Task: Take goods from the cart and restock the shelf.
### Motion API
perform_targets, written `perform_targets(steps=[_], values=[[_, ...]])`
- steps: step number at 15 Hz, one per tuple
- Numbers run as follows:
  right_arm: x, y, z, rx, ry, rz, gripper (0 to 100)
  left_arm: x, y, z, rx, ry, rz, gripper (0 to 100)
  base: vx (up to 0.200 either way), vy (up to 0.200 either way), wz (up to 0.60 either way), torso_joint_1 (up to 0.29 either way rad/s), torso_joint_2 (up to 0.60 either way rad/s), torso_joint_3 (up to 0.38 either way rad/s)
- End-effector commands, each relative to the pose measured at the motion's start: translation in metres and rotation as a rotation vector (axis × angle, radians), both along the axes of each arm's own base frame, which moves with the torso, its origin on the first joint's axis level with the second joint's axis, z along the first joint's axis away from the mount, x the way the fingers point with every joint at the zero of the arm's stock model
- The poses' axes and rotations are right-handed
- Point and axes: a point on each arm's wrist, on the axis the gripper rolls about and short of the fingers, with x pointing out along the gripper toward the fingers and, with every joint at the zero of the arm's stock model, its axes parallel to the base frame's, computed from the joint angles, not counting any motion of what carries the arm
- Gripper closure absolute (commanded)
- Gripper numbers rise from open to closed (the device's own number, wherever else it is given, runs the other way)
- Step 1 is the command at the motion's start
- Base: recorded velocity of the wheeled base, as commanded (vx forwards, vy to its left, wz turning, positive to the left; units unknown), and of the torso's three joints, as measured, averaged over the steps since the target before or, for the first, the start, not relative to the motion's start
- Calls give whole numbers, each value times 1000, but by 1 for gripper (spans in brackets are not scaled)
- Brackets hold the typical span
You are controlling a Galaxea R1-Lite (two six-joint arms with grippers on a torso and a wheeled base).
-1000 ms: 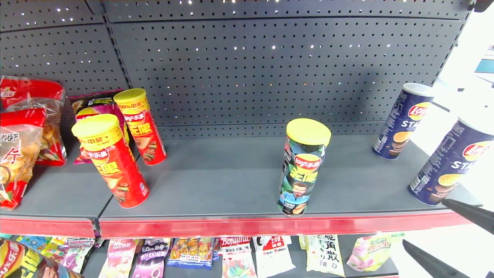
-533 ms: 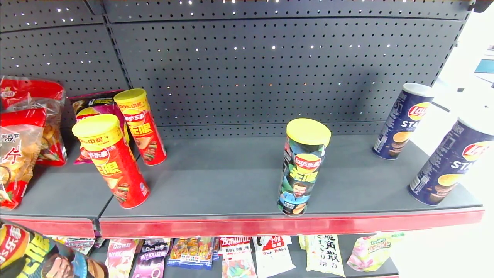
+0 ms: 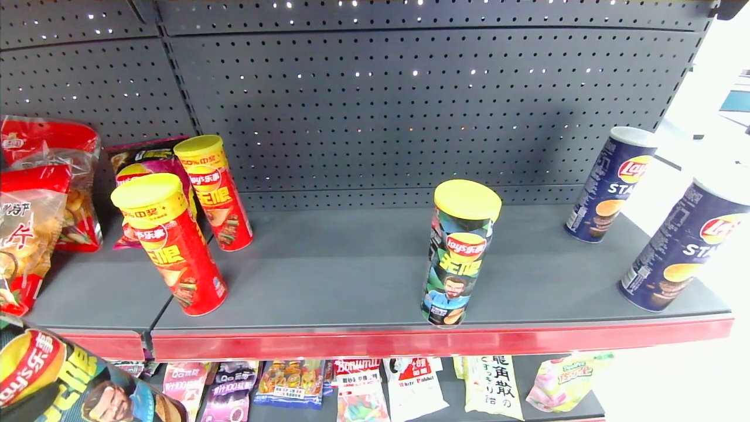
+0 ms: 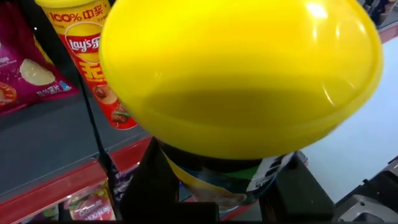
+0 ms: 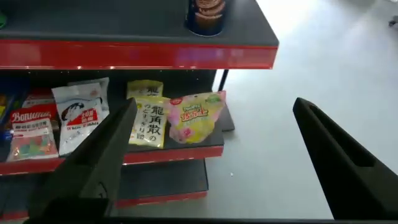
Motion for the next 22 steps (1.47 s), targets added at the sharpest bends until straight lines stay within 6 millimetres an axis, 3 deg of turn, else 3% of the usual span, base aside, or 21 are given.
perform_targets(steps=[1, 3, 7, 9, 16, 22], values=[[18, -1, -31, -4, -48, 25, 0, -3, 0, 3, -13, -21, -2, 100, 0, 0, 0, 0, 0, 0], [25, -1, -35, 19, -157, 50, 0, -3, -1, 6, -34, -44, -31, 100, 0, 0, 0, 0, 0, 0], [24, 2, -38, 61, -128, 156, 0, -3, 0, 6, -39, -49, -28, 100, 0, 0, 0, 0, 0, 0], [24, 0, -43, 108, -89, 59, 0, -4, 0, 5, -34, -50, -17, 100, 0, 0, 0, 0, 0, 0], [24, 0, -43, 124, -90, 69, 0, -6, 0, 4, -35, -58, -4, 100, 0, 0, 0, 0, 0, 0], [24, 0, -43, 129, -90, 69, 0, -7, 0, 4, -35, -60, -2, 100, 0, 0, -600, 3, 2, 5]])
